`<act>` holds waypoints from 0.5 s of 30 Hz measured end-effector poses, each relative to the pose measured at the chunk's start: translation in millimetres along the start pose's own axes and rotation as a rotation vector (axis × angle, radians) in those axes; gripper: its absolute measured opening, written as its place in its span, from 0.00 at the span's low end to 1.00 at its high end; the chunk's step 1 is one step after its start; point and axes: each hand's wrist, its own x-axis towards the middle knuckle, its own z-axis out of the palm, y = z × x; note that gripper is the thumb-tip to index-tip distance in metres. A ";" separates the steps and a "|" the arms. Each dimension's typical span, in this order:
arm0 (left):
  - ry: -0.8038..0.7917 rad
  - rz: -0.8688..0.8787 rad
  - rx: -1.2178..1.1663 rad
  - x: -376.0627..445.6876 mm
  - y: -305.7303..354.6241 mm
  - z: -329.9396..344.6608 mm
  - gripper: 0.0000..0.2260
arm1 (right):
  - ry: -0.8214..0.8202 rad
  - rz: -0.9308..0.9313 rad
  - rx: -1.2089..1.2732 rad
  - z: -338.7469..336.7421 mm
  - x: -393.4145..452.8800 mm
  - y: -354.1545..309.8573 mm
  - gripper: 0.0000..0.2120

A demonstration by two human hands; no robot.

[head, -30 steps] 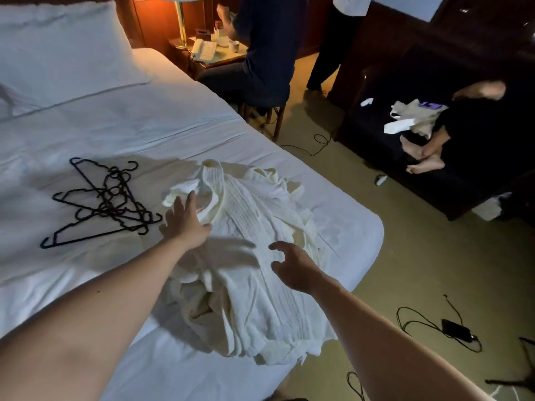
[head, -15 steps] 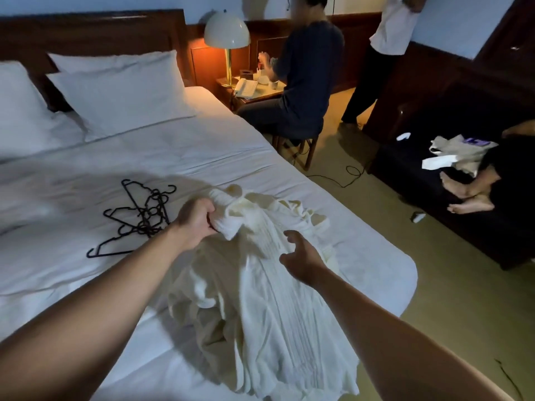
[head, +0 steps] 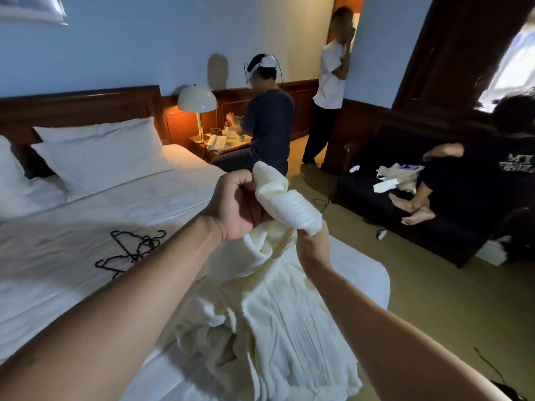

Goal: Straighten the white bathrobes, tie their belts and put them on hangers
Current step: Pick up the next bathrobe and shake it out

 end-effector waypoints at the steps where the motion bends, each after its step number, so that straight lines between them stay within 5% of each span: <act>1: -0.018 0.024 -0.020 -4.6 -0.1 4.9 0.11 | 0.036 -0.047 0.052 -13.1 -3.5 -9.2 0.10; 6: -0.197 0.043 -0.025 -16.9 11.3 58.5 0.17 | -0.075 0.013 0.071 -42.8 -24.3 -14.7 0.12; 11: -0.273 0.028 0.031 -43.6 22.3 123.1 0.16 | 0.178 0.127 0.114 -67.7 -47.9 -41.3 0.24; 14: -0.103 0.144 0.205 -53.0 36.5 117.9 0.17 | 0.320 0.148 0.029 -109.5 -54.1 -64.2 0.06; 15: 0.013 0.161 0.309 -53.3 39.9 108.4 0.17 | 0.359 0.106 0.047 -121.3 -59.7 -77.3 0.10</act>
